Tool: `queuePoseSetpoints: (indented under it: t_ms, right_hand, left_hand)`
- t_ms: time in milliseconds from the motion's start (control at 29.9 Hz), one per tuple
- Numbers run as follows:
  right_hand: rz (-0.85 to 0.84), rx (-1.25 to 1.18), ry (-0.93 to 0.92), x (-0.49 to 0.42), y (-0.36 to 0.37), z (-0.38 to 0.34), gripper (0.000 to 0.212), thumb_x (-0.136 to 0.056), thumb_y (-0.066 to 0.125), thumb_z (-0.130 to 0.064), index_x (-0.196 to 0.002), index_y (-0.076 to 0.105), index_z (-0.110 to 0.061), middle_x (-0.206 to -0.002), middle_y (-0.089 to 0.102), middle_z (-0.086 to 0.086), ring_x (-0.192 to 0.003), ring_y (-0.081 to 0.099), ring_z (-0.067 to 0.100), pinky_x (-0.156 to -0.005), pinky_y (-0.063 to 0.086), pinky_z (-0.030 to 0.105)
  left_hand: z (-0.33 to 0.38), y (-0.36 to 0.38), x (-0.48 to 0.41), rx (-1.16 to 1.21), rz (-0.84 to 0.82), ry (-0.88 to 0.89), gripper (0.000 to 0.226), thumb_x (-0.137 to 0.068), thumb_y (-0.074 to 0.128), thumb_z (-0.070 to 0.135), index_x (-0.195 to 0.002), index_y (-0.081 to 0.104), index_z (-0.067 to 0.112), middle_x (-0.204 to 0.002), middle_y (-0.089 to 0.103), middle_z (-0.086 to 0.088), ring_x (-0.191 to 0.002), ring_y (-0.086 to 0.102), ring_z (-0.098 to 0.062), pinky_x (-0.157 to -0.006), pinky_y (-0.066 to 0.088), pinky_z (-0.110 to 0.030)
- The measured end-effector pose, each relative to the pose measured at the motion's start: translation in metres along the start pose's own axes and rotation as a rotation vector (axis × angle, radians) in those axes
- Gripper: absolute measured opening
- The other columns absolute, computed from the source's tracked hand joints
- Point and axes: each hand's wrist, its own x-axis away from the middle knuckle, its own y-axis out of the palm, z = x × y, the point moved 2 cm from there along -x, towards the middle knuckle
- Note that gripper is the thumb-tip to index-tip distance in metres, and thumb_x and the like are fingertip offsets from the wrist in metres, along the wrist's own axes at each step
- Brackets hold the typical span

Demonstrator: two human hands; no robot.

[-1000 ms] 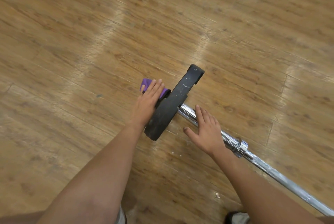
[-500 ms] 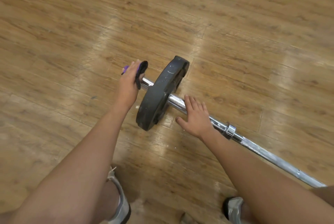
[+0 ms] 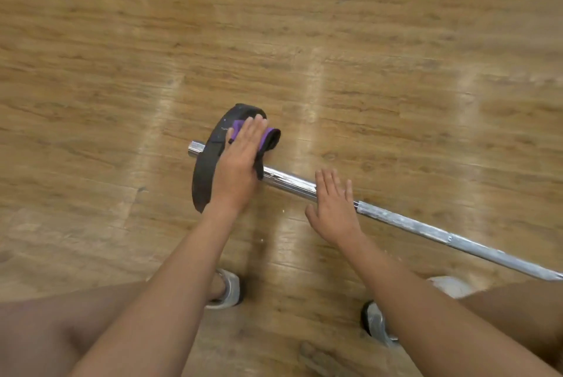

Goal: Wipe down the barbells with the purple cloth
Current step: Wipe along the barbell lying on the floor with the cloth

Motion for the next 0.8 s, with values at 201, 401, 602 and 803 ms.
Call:
queuePoseSetpoints:
  t_ms: [201,401,602,803]
  right_hand:
    - [-0.043,-0.038,0.195,0.039,0.006,0.050,0.078,-0.100,0.041,-0.039,-0.162,0.002,-0.011,-0.170,-0.001,0.009,-0.156,-0.007,0.028,-0.123,-0.004,0.054]
    - [-0.203,-0.025,0.213,0.053,0.023,0.068,0.084,-0.100,0.038,-0.051,-0.161,-0.011,-0.021,-0.168,-0.019,0.004,-0.152,-0.023,0.029,-0.120,-0.011,0.061]
    - [-0.192,0.033,0.211,0.056,0.034,0.068,0.094,-0.094,0.034,-0.062,-0.158,-0.020,-0.020,-0.165,-0.027,0.005,-0.149,-0.031,0.031,-0.119,-0.015,0.062]
    - [-0.183,0.048,0.231,0.053,0.040,0.068,0.100,-0.074,0.005,-0.070,-0.157,-0.021,-0.021,-0.165,-0.028,0.005,-0.149,-0.032,0.031,-0.115,-0.020,0.060]
  left_hand:
    - [0.008,0.044,0.019,-0.132,-0.319,-0.010,0.082,-0.083,0.066,-0.012,-0.156,0.033,0.009,-0.161,0.033,-0.006,-0.150,0.018,-0.009,-0.125,0.001,-0.030]
    - [-0.006,0.063,0.033,-0.292,-0.581,-0.081,0.082,-0.090,0.057,-0.008,-0.160,0.018,0.013,-0.168,0.015,-0.003,-0.155,0.007,-0.014,-0.122,-0.007,-0.034]
    - [-0.030,0.080,0.047,-0.339,-0.639,-0.179,0.083,-0.094,0.057,0.000,-0.162,0.013,0.019,-0.169,0.005,0.002,-0.155,-0.003,-0.015,-0.121,-0.009,-0.040]
    - [-0.012,0.096,0.055,-0.311,-0.677,-0.035,0.084,-0.093,0.059,0.001,-0.161,0.013,0.016,-0.169,0.006,0.000,-0.155,-0.001,-0.017,-0.122,-0.011,-0.040]
